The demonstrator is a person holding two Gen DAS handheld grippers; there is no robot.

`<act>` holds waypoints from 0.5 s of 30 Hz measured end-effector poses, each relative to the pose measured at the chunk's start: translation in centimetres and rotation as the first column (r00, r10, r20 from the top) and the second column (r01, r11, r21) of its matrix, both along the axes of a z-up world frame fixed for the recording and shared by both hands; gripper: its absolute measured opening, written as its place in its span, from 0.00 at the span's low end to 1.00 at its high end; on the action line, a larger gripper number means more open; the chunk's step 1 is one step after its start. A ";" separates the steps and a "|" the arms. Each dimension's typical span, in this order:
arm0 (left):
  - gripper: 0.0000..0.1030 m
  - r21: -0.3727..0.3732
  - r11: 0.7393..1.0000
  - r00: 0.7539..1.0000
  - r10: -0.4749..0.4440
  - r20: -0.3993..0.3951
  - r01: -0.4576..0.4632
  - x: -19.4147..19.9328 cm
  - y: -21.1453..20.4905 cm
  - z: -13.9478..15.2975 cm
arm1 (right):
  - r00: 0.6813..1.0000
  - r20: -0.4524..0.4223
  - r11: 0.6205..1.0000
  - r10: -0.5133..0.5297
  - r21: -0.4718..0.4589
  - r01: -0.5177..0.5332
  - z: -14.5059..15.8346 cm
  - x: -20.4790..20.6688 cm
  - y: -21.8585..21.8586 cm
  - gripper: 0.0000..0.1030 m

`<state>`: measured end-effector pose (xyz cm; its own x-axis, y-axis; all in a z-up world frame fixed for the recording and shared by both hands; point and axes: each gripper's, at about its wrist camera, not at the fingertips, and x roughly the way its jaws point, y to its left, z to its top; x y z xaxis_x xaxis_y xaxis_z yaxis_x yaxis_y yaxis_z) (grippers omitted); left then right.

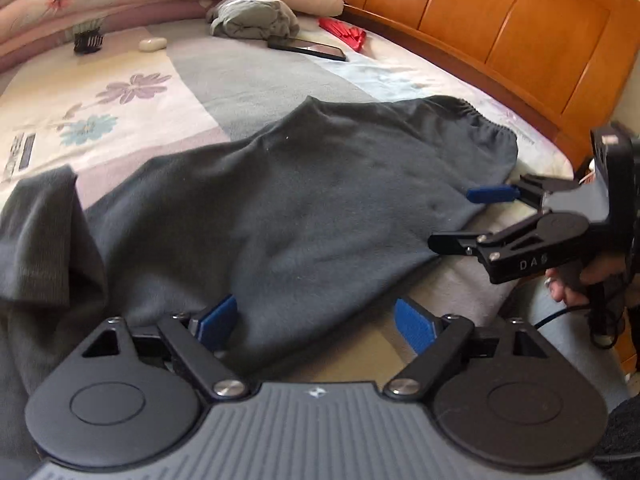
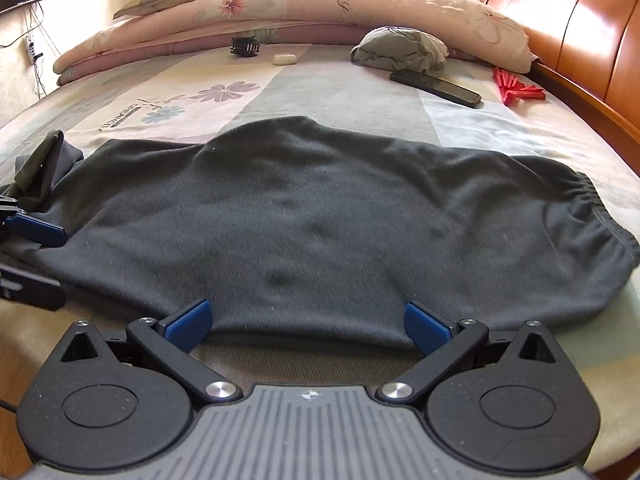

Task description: Fold clothes

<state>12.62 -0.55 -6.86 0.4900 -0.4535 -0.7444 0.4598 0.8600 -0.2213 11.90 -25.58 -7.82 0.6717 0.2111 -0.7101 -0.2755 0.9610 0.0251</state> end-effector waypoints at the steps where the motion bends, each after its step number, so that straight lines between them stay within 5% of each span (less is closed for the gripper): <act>1: 0.83 -0.012 1.000 1.000 0.004 0.001 -0.004 0.2 0.1 0.3 | 1.000 -0.002 1.000 -0.002 -0.005 0.002 0.0 0.0 0.1 1.00; 5: 0.84 -0.042 0.999 1.000 0.014 0.021 -0.013 1.2 -0.1 0.9 | 1.000 -0.003 1.000 -0.020 -0.007 0.020 -0.1 0.1 0.3 1.00; 15: 0.88 -0.200 0.972 0.991 0.110 -0.073 -0.123 -0.3 2.5 -0.2 | 0.998 0.016 0.998 -0.059 0.005 0.059 -0.3 -0.4 0.4 1.00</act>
